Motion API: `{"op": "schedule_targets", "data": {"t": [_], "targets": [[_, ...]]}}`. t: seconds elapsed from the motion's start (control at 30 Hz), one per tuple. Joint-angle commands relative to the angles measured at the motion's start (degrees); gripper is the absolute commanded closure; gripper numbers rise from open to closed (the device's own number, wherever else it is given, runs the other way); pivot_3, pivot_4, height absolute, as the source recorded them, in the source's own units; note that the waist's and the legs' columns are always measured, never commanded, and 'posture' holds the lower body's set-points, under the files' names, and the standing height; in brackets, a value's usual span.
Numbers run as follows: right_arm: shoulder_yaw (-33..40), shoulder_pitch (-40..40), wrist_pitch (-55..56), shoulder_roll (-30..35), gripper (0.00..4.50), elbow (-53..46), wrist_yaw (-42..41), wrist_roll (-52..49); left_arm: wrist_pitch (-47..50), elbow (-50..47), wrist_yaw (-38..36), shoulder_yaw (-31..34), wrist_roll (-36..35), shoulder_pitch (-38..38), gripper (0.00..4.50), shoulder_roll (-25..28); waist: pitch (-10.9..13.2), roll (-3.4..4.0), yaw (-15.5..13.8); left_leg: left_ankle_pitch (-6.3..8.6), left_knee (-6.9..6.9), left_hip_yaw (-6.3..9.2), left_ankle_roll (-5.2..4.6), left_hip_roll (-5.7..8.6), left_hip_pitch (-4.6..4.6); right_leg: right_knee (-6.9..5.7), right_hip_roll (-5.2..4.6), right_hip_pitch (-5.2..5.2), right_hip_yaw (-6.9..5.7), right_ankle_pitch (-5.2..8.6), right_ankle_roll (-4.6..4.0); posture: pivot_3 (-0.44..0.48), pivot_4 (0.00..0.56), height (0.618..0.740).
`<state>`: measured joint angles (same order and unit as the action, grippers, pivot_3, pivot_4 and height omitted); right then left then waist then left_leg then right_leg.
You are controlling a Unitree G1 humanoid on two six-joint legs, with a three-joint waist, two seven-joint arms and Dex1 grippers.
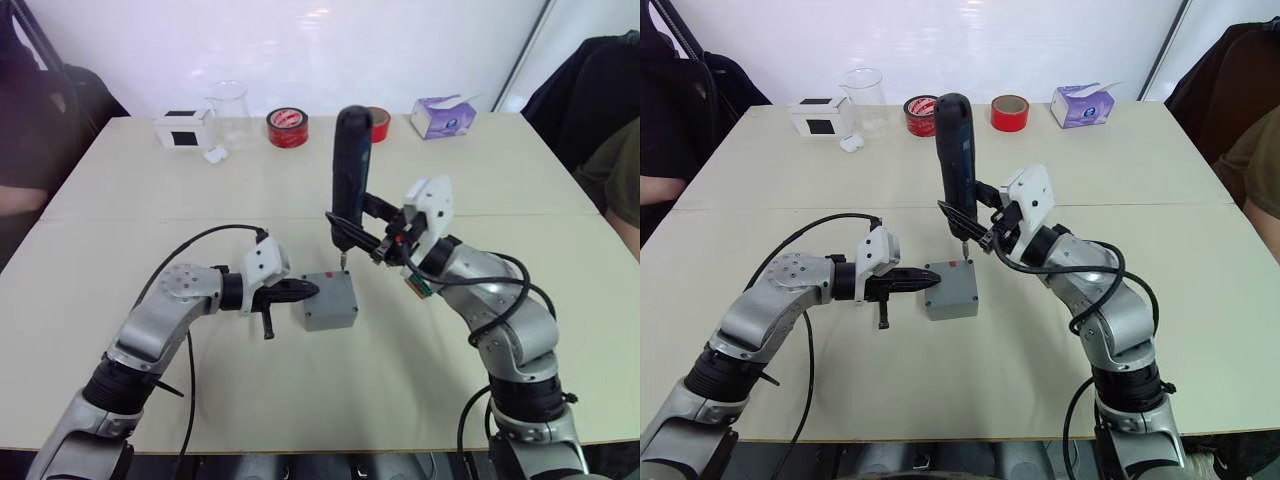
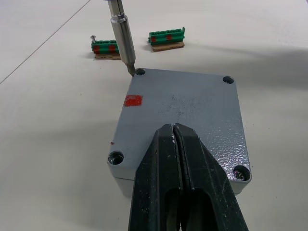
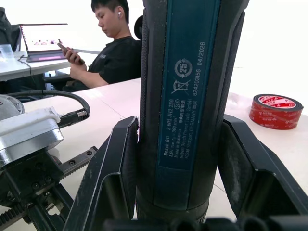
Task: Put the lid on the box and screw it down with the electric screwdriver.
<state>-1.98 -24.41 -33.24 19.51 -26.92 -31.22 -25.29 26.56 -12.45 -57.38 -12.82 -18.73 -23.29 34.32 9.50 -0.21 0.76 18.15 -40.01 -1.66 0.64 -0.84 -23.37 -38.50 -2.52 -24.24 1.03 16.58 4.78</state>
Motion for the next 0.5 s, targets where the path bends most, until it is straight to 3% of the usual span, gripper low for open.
{"op": "schedule_targets", "data": {"t": [0.03, 0.5], "targets": [[1.37, -0.91, -0.16, 0.36, 2.69, -4.54, 0.34, -2.41, 0.09, -0.08, -0.22, -0.94, 0.83, 0.15, 4.5, 0.01, 0.0, 0.0, 0.0, 0.0, 0.0, 0.0, 0.0, 0.0, 0.0, 0.0, 0.0, 0.0, 0.0, 0.0, 0.0, 0.0, 0.15, 0.74], [3.06, -3.42, -1.78, 1.74, 2.69, -5.93, 1.88, -5.11, 0.38, -0.28, 0.17, -1.01, 1.28, 0.44, 4.5, 0.02, 0.0, 0.0, 0.0, 0.0, 0.0, 0.01, 0.0, -0.01, 0.0, 0.0, -0.01, 0.0, 0.0, 0.0, 0.0, 0.0, 0.15, 0.74]]}}
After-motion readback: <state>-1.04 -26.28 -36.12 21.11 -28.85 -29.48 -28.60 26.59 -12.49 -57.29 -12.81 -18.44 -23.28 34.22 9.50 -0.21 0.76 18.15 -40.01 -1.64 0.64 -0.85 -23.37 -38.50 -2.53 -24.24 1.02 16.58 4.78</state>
